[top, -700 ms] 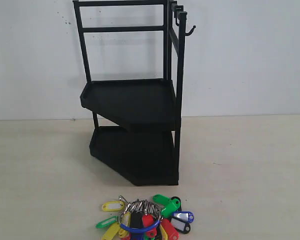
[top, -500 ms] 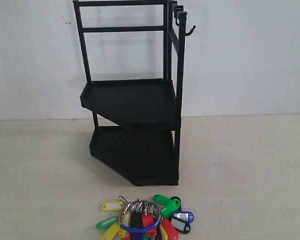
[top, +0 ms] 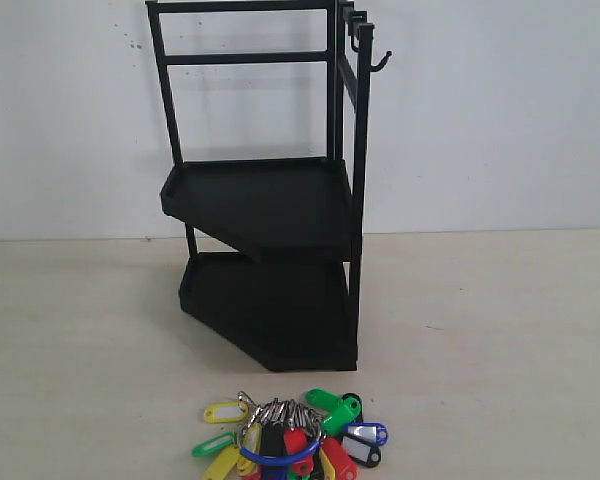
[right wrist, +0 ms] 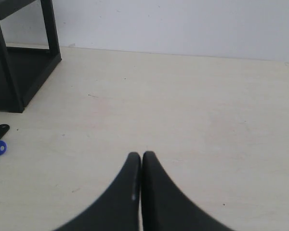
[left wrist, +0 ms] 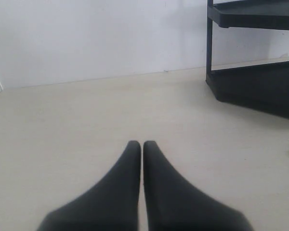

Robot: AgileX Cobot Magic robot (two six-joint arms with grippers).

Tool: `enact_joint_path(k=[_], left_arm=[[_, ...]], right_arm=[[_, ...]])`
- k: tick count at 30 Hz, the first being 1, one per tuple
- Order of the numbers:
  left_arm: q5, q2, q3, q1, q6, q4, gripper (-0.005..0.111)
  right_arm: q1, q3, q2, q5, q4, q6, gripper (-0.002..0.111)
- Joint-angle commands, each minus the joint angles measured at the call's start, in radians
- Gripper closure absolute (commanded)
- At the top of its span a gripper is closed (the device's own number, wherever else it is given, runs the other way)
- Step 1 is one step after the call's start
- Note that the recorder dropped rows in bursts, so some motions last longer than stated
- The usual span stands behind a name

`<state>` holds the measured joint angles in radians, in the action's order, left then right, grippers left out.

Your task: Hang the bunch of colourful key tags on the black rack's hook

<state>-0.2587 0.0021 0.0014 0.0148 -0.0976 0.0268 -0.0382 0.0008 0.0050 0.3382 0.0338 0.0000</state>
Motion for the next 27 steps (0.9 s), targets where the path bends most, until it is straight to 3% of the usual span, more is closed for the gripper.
enact_joint_path(k=[1,12,22,27], left_arm=[[0.005,-0.002,-0.001,-0.001,0.001,-0.003,0.102],[0.005,-0.002,-0.001,-0.001,0.001,-0.003,0.102],[0.005,-0.002,-0.001,-0.001,0.001,-0.003,0.102],[0.005,-0.002,-0.001,-0.001,0.001,-0.003,0.102]], right_arm=[[-0.002,-0.001,-0.005,-0.004,0.001,0.0,0.108],[-0.002,-0.001,-0.005,-0.069,0.001,-0.032,0.108],[-0.002,-0.001,-0.005,-0.514,0.001,-0.027,0.108],[-0.002,-0.001,-0.005,-0.548,0.001,0.032,0.108]])
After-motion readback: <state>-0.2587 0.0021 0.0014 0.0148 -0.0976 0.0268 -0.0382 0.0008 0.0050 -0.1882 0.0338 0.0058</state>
